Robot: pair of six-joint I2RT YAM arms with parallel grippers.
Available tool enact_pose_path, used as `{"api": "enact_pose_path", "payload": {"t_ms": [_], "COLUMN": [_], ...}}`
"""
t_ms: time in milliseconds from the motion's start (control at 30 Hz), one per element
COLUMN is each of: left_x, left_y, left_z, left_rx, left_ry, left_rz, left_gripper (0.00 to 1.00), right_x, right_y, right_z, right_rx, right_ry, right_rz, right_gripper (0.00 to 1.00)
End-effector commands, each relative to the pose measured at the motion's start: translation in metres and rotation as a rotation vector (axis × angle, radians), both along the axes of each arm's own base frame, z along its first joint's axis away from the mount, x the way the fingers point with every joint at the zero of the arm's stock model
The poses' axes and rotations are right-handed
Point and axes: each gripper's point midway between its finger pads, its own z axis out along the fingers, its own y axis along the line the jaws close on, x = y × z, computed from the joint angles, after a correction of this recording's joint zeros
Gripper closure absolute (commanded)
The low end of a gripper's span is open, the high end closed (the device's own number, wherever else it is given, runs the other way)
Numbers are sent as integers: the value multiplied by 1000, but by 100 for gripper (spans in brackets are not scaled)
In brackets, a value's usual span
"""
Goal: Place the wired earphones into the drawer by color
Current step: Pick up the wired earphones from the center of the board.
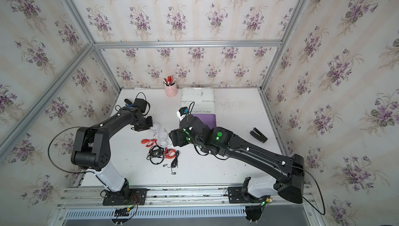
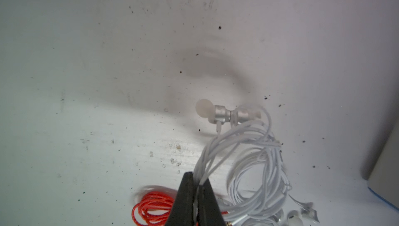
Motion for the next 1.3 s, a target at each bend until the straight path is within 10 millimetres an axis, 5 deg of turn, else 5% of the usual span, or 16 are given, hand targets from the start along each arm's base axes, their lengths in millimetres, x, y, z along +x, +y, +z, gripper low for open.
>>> {"api": "enact_pose_path", "payload": {"t_ms": [0,267,467,733,1267], "left_x": [-4,-13,-35,-72,-85], "left_y": [7,14,-15,-43,-53], "left_z": [19,91,162,188,192], "left_rx": [31,35,-115,-210,-248], "left_ry": [-21,-162,-326,-374,-385], "left_rz": [-13,-20,-73,-139,-163], "left_gripper": [92,91,90,89,89], "right_x": [4,26,55,72,76], "right_y": [4,7,29,80,106], "right_z": [13,33,33,22,-24], "right_rx": [28,83,119,132,100], "right_ry": [-28,-23,22,60,126], "right_rz": [18,6,29,114,169], "right_gripper": [18,18,22,25,33]}}
